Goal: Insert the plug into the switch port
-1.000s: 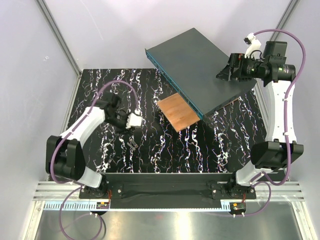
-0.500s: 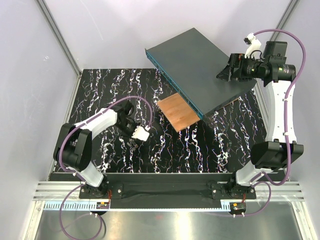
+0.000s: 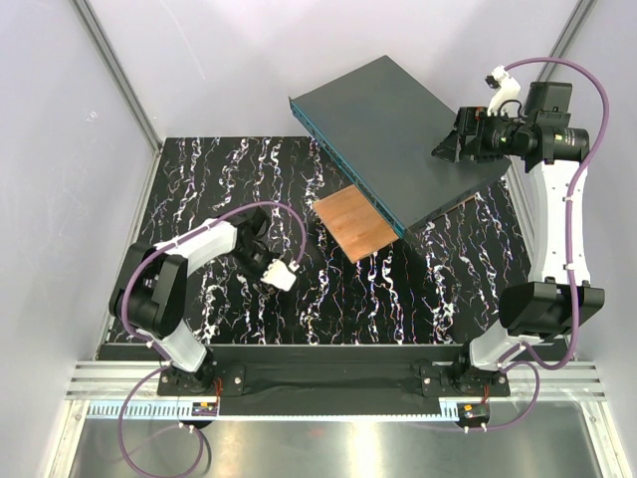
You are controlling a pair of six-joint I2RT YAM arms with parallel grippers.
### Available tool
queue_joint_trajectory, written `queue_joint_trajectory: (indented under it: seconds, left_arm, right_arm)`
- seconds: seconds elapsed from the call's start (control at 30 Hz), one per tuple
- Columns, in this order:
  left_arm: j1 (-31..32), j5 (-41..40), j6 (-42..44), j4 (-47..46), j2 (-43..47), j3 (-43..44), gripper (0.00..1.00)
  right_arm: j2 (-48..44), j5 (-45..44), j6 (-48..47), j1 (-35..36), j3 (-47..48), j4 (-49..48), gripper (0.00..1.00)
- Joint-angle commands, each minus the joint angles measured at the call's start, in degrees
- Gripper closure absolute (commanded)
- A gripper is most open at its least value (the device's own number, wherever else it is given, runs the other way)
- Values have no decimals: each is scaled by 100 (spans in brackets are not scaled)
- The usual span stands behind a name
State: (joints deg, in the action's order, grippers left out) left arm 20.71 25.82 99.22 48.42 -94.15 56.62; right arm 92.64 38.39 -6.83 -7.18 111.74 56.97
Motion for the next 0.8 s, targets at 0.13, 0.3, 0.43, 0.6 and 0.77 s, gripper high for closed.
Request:
queue_joint_trajectory:
  seconds: [0.13, 0.3, 0.43, 0.6, 0.77]
  left_arm:
    - [56, -192, 317, 0, -33, -151, 62]
    - [47, -174, 370, 114, 2, -134, 62]
    - [47, -183, 414, 211, 54, -134, 63]
    - [47, -227, 458, 246, 81, -195, 63]
    - [38, -174, 449, 343, 133, -213, 62]
  right_arm:
    - [52, -253, -108, -20, 190, 244, 0]
    - [105, -253, -117, -11, 234, 253, 0]
    - [114, -244, -117, -11, 234, 253, 0]
    - [114, -236, -117, -11, 234, 262, 0]
    - [114, -244, -134, -11, 234, 280, 0]
